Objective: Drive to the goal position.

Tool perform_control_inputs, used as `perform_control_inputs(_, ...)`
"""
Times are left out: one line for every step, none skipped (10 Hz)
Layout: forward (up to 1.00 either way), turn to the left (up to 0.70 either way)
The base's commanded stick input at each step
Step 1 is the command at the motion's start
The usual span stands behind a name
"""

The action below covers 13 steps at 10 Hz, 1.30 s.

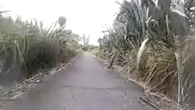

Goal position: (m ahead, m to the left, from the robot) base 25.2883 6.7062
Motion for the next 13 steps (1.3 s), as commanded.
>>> perform_control_inputs(0.85,0.00)
perform_control_inputs(0.85,0.00)
perform_control_inputs(0.85,0.00)
perform_control_inputs(0.85,0.00)
perform_control_inputs(0.85,0.00)
perform_control_inputs(0.85,0.00)
perform_control_inputs(0.85,0.00)
perform_control_inputs(0.85,0.00)
perform_control_inputs(0.85,0.00)
perform_control_inputs(0.85,0.00)
perform_control_inputs(0.85,0.00)
perform_control_inputs(0.85,0.00)
perform_control_inputs(0.85,0.00)
